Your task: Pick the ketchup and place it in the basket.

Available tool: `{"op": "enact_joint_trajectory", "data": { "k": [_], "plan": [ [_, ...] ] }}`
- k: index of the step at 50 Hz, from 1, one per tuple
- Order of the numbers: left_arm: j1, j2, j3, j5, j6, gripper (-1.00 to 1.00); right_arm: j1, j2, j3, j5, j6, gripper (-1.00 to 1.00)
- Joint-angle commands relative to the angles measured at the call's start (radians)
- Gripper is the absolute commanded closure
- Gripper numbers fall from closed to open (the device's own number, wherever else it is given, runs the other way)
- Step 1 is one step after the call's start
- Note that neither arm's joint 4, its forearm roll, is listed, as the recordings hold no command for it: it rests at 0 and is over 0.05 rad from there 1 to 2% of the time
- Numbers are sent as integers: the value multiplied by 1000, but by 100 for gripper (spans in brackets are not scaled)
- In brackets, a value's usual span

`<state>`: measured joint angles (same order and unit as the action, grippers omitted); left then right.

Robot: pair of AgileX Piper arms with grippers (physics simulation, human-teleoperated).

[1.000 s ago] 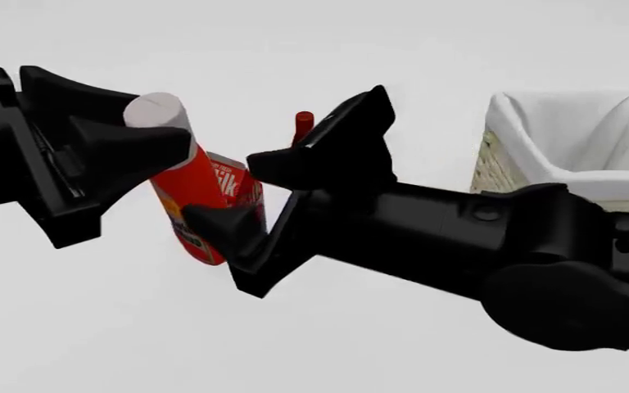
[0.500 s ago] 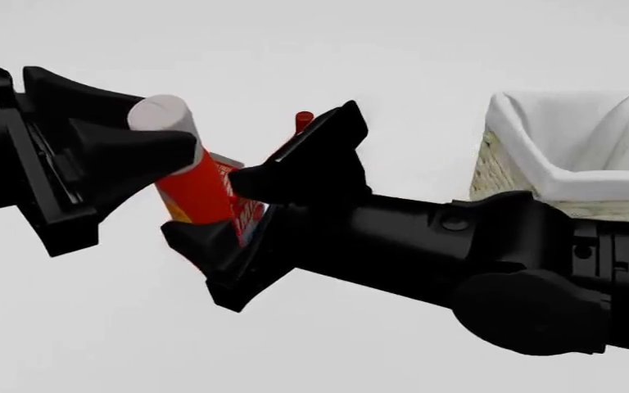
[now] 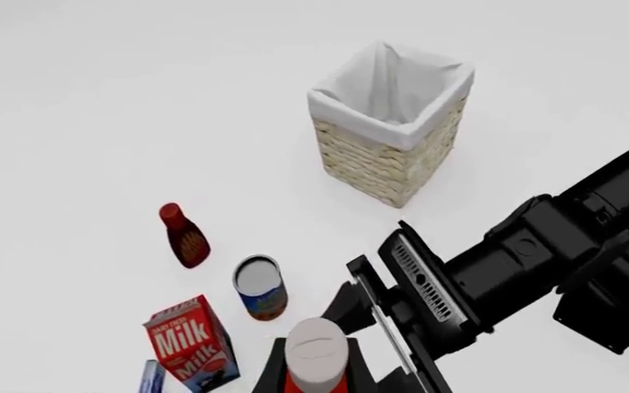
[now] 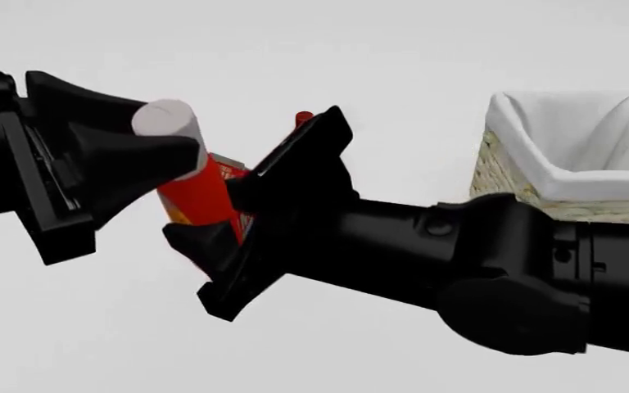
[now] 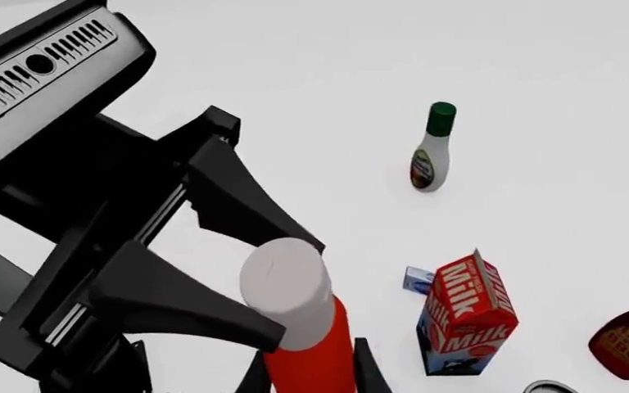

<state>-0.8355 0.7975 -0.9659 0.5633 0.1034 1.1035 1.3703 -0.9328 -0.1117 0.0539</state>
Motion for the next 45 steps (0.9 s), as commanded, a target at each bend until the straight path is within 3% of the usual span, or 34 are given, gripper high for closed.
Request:
{"op": "enact_joint_trajectory", "data": {
  "k": [1,13,14,30,45],
  "plan": [
    [-11,-11,0,-1,1,100,6,-13,11,-5,-5,100],
    [-12,-6,13,-18,-2,100,5,-26,23,-7,-9,100],
    [-8,-4,12,-21,2,-100,5,-27,25,-8,-8,100],
    [-3,-18,-34,-11,-25,-100,-1,-36,33,-12,-5,100],
    [54,-54,-63,7,-29,-100,-19,-54,50,-16,2,100]
  ]
}}
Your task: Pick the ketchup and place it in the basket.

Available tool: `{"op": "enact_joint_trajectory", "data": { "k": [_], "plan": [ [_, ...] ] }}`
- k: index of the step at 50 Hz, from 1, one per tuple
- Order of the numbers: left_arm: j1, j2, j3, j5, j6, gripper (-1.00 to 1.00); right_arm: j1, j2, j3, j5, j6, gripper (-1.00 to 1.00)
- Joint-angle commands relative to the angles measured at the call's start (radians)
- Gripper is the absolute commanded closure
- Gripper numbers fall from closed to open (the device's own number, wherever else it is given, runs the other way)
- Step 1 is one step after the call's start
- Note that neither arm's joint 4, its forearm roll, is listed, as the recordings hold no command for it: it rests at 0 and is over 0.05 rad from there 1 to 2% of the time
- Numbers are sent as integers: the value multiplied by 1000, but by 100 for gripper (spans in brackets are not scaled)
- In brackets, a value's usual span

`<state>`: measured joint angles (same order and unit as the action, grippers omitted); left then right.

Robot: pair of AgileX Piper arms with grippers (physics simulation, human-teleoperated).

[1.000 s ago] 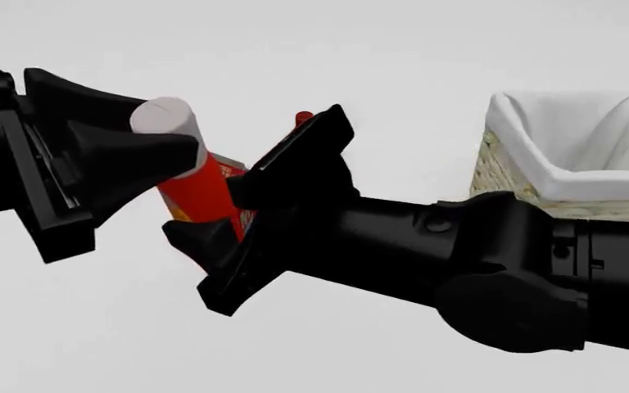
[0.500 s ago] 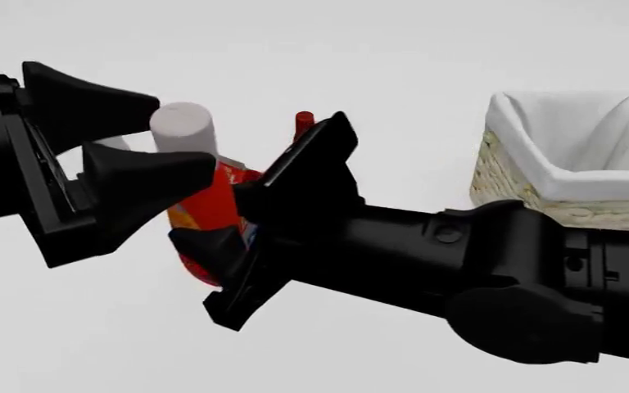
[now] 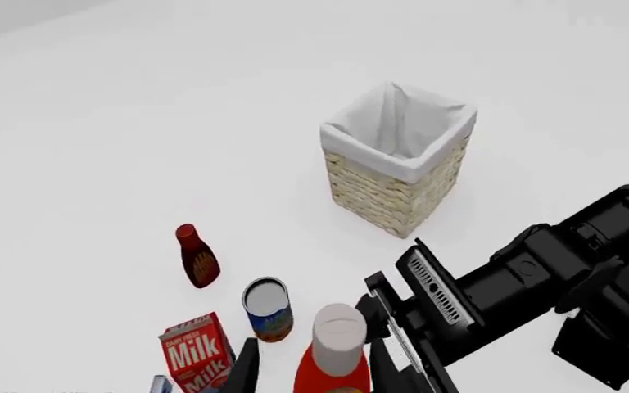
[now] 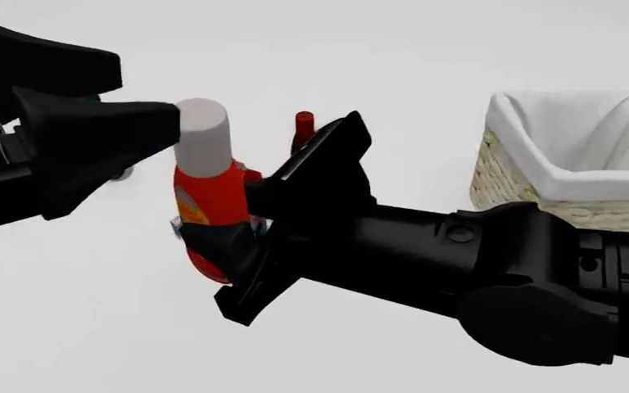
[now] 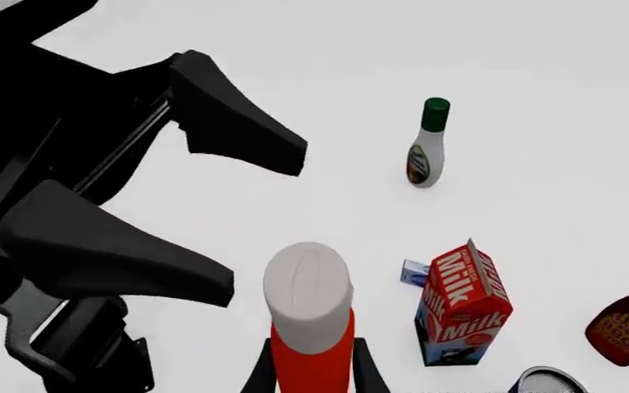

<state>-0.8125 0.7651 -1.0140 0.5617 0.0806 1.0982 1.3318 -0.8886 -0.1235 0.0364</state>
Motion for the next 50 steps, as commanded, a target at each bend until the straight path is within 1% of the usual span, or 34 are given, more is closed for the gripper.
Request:
{"op": "enact_joint_trajectory", "data": {
  "k": [1,16,22,23,26,32,34,36,41,43,44,45,50],
  "plan": [
    [39,-27,-12,7,-5,-100,-16,-18,8,-5,20,100],
    [138,-77,49,-21,-41,-100,-54,-69,29,14,33,100],
    [176,-104,73,-37,-46,-100,-88,-95,36,28,37,100],
    [190,-107,77,-39,-58,-100,-100,-99,35,33,36,100],
    [218,-121,94,-52,-64,-100,-119,-109,39,36,37,100],
    [262,-155,142,-88,-77,-100,-161,-138,48,45,40,100],
    [268,-159,145,-92,-83,-100,-168,-140,49,45,41,100],
    [279,-165,169,-108,-91,-100,-187,-148,52,47,42,100],
    [310,-172,222,-147,-84,-100,-226,-161,55,49,41,100],
    [319,-172,234,-156,-97,-100,-228,-168,58,51,45,100],
    [330,-167,245,-162,-110,-100,-239,-168,58,51,42,100],
    [344,-176,261,-178,-98,-100,-249,-174,60,51,43,100],
    [398,-188,332,-231,-121,-100,-287,-185,64,54,41,100]
  ]
}}
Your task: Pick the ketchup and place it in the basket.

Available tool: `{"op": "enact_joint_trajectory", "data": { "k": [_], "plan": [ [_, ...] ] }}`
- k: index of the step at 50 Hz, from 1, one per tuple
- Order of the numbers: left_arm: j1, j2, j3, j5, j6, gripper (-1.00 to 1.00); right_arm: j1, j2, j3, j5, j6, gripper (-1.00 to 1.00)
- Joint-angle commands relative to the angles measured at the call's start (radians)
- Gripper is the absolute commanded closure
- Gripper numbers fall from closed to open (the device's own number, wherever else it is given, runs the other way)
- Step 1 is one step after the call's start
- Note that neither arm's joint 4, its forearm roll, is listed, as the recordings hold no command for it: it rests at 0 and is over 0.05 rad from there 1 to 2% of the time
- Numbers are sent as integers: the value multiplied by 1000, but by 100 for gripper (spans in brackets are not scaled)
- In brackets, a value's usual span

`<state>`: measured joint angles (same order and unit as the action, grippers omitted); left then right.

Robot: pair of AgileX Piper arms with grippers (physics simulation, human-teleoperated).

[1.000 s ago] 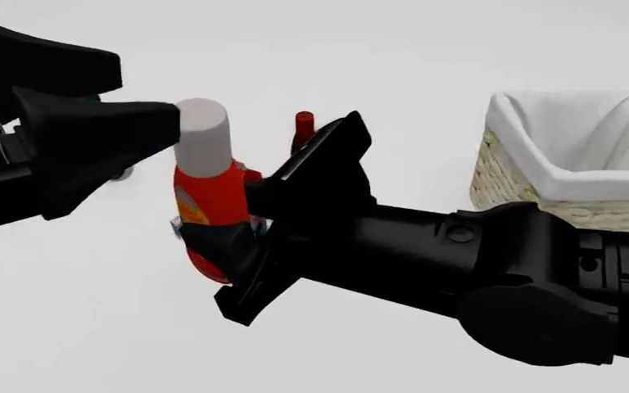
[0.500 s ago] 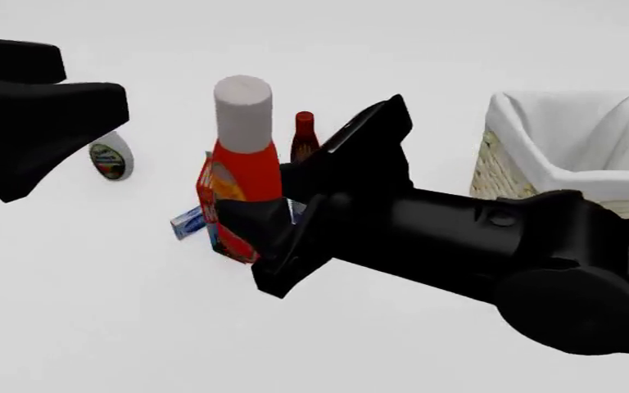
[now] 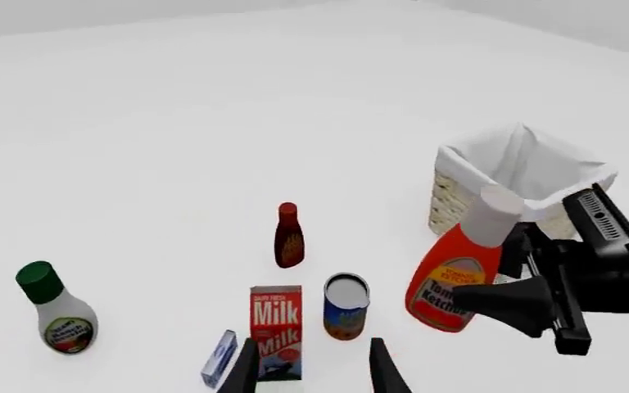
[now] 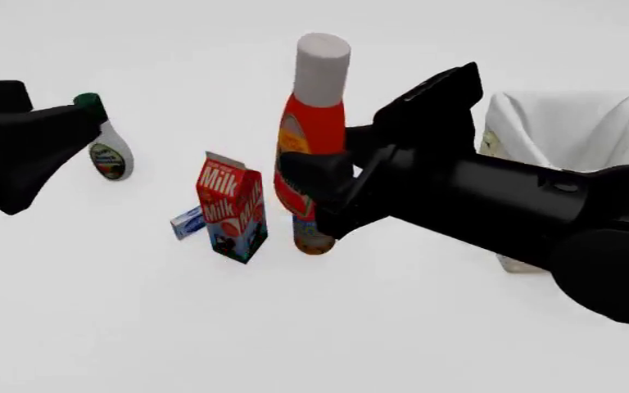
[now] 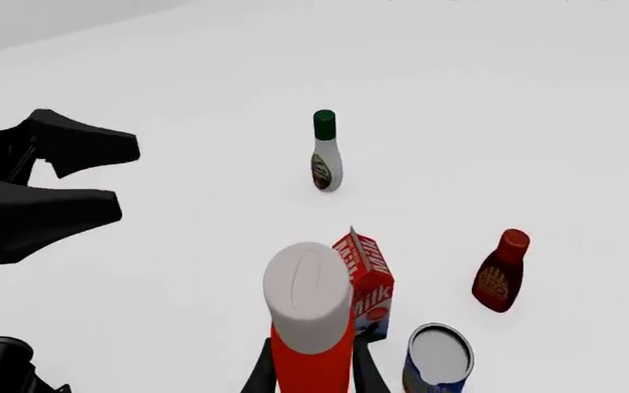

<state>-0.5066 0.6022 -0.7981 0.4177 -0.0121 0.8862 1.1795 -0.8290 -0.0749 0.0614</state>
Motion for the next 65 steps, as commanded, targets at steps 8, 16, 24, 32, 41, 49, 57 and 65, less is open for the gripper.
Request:
{"op": "enact_joint_trajectory", "data": {
  "k": [8,16,24,32,41,49,57,65],
  "plan": [
    [142,-13,208,-159,-96,-100,-114,-29,-7,15,8,100],
    [184,-27,289,-222,-126,-100,-161,-35,-14,19,6,100],
    [211,-65,379,-299,-155,-100,-204,-55,-17,23,9,100],
    [243,-132,427,-328,-166,-100,-260,-58,-17,14,18,100],
    [306,-263,487,-349,-119,-100,-340,-54,-28,7,29,100],
    [303,-317,559,-374,-104,-100,-396,-43,-37,1,45,100],
    [330,-414,625,-379,-90,-100,-461,-35,-39,-13,73,100],
    [380,-469,663,-394,-107,-100,-513,-35,-38,-20,91,100]
  ]
}}
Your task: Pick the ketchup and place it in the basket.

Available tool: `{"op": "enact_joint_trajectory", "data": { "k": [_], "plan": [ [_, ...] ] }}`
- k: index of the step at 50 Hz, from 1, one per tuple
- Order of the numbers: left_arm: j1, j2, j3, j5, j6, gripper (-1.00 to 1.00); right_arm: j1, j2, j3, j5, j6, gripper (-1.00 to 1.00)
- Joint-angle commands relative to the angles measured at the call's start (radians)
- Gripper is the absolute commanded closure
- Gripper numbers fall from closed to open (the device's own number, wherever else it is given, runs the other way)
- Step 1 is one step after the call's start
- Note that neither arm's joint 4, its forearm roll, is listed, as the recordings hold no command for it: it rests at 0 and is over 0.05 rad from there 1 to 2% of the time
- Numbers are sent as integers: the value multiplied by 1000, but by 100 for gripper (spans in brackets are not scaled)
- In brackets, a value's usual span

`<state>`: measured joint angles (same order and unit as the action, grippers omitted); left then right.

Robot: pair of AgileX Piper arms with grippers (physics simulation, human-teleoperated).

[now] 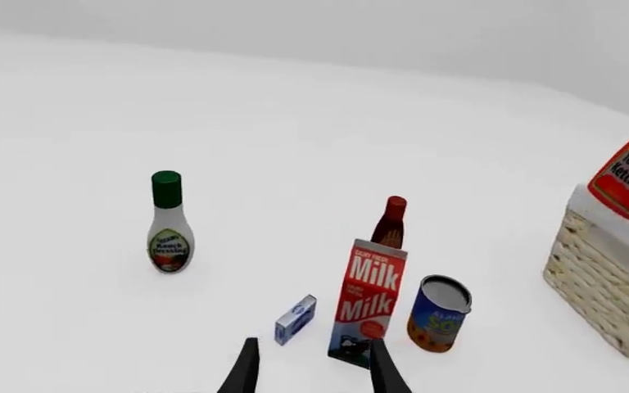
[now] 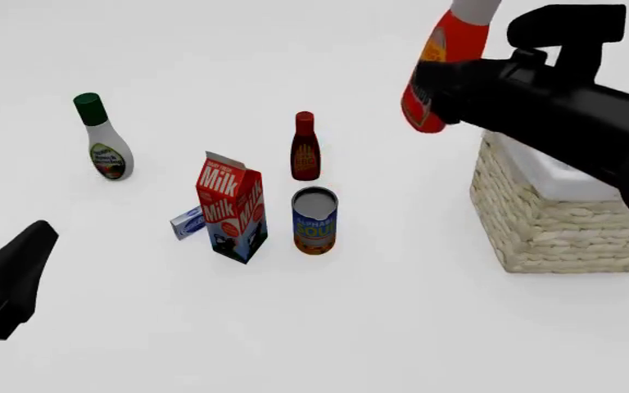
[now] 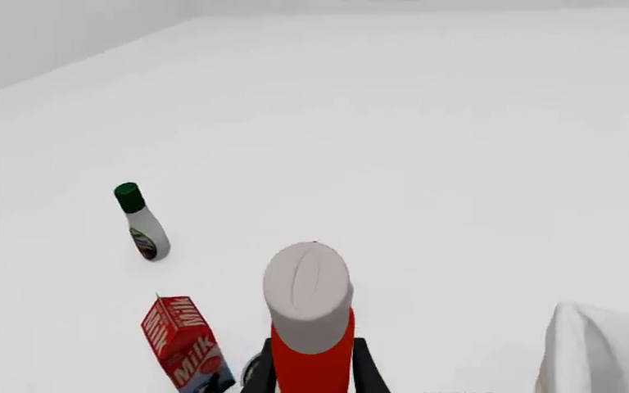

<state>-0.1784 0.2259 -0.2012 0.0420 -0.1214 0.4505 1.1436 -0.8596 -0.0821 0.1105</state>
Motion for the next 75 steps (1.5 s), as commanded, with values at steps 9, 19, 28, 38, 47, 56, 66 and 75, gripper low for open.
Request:
{"op": "enact_joint_trajectory", "data": {
  "k": [9,19,28,38,47,56,66,75],
  "plan": [
    [65,-101,103,-53,-15,-100,-133,1,-21,-11,56,100],
    [78,-125,113,-51,-19,-100,-196,5,-37,-8,60,100],
    [76,-130,120,-52,-14,-100,-250,19,-41,-12,53,100],
    [73,-130,120,-54,-12,-100,-306,27,-43,-7,46,100],
    [73,-126,122,-59,-14,-100,-348,30,-45,4,36,100],
    [73,-120,125,-68,-16,-100,-385,38,-48,17,21,100],
    [75,-112,127,-77,-16,-100,-426,44,-50,23,8,100],
    [75,-114,126,-74,-15,-100,-463,58,-54,29,-4,100]
  ]
}}
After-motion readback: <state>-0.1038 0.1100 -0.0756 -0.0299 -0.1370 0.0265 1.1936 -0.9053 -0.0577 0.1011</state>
